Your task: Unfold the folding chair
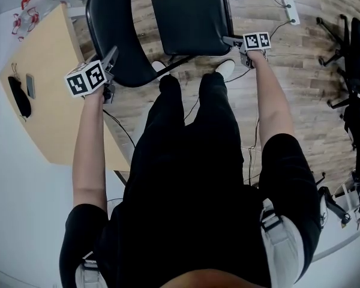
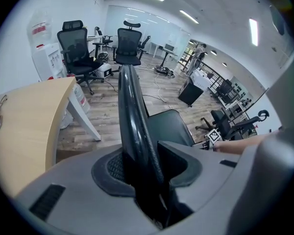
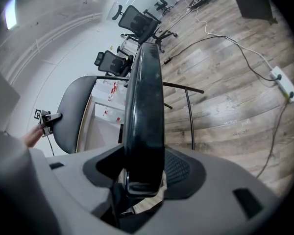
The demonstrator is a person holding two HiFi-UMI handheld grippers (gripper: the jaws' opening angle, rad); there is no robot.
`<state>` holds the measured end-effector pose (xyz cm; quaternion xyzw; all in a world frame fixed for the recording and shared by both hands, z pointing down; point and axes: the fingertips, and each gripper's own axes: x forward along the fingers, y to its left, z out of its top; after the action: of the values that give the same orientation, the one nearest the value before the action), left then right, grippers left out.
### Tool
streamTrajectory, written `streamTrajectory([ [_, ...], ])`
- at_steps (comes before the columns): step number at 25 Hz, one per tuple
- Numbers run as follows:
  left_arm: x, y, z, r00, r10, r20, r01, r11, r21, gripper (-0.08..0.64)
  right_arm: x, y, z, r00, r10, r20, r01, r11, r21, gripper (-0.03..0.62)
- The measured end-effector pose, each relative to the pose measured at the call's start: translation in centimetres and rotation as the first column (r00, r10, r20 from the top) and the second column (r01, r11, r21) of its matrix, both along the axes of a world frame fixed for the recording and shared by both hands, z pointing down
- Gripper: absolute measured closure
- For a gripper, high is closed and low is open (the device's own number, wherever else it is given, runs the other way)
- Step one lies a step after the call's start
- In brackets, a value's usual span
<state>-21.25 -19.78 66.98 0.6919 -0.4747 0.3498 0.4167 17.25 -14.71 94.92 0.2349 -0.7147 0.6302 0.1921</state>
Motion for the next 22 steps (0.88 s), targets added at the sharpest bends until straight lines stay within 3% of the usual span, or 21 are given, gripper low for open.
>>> streamTrajectory([
  [4,0.6,-0.1,0.9,0.999,0.017,0.039,-0.015,0.999,-0.033,0.407,1.3,-0.1,1.4,1.000,-0.007,0.012,0.007,1.000,-0.008,0.373],
  [22,2.1,-0.3,5.4,0.984,-0.034,0.175,0.060,0.987,-0.147,0.380,7.1,-0.6,7.7,0.996,-0.038,0.080,0.039,0.999,-0.017,0.362],
])
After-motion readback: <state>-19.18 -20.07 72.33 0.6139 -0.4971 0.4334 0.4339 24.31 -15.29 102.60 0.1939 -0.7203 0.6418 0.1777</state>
